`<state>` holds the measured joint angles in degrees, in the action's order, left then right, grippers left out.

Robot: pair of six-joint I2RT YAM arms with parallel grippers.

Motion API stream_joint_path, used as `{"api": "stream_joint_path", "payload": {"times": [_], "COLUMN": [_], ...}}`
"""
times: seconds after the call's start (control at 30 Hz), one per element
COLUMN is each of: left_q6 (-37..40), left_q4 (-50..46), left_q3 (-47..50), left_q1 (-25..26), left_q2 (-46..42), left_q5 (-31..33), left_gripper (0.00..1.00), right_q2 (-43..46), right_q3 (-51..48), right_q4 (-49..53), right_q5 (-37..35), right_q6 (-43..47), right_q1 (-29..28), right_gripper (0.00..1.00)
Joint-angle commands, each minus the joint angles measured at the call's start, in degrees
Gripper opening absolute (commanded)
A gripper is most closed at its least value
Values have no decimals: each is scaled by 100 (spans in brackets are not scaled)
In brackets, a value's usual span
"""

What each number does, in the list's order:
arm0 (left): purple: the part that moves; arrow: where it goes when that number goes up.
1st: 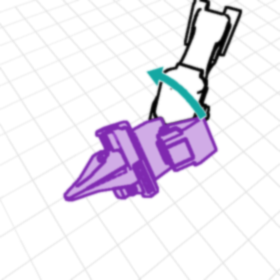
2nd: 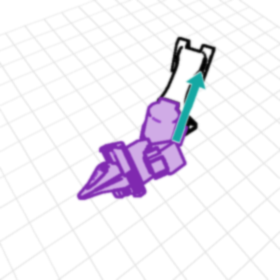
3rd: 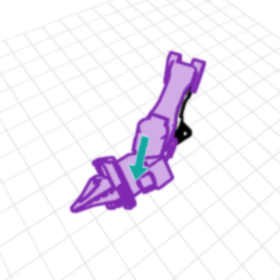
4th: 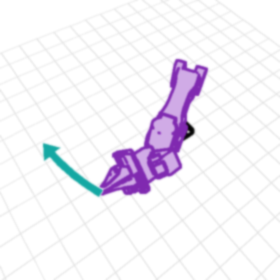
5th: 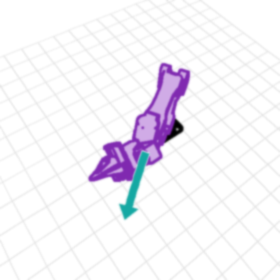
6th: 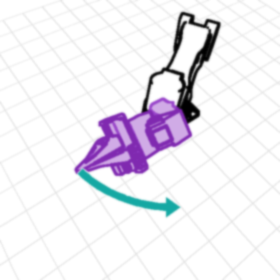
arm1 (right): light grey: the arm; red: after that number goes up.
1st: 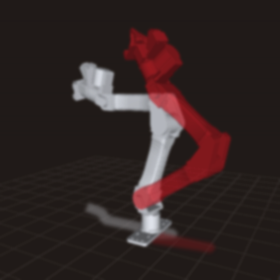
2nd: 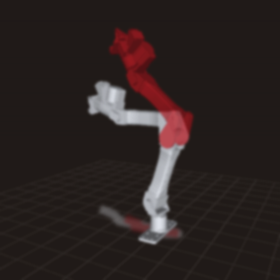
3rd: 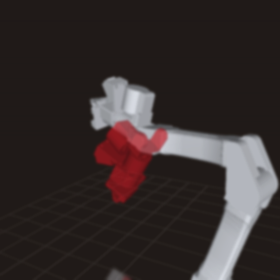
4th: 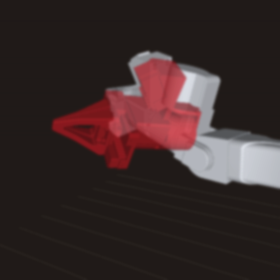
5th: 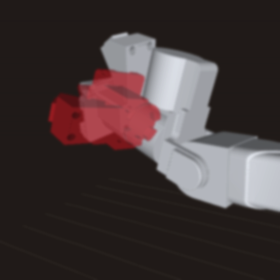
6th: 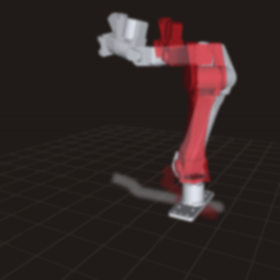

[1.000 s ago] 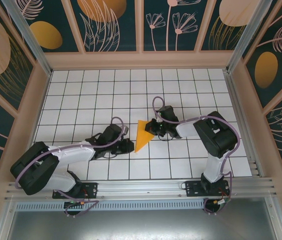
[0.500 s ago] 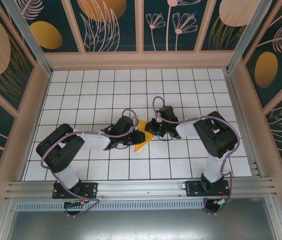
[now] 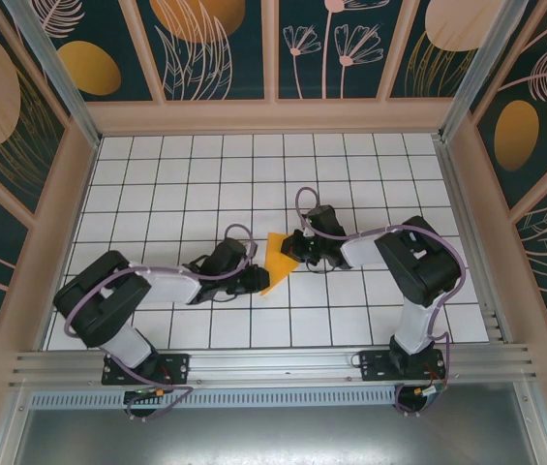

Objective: Fold a paper plane with a square sheet of paper (pick it up from the middle)
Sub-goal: Fourth fold the wing at the center of the table.

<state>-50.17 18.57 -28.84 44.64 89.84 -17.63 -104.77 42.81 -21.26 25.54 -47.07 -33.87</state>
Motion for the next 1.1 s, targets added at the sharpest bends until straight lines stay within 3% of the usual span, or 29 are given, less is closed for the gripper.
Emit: {"api": "stream_joint_path", "payload": {"times": [0.0,0.23,0.43,0.7,1.07], "left_q6": [68,55,88,21,119], "left_q4": [-1031,-1035,-562,-175,-363], "left_q3": [309,-304,-889,-654,38], "left_q1": [27,35,31,34,29], "left_q2": [-435,-955,-346,631,508], "left_q5": [26,277,-73,-188,89], "left_gripper": [21,19,18,14,6], "right_q2": [-289,-263,-201,-112,638], "right_q3": [-155,-117,-106,49,334], "right_q4": [658,641,606,689,799], "right_q5": [-576,-559,-559,-498,-97], "right_q6": [49,-13,-66,18,410], "right_q1": [-41,-47,-48,-43,-132], "right_gripper": [4,4,4,4,6]}}
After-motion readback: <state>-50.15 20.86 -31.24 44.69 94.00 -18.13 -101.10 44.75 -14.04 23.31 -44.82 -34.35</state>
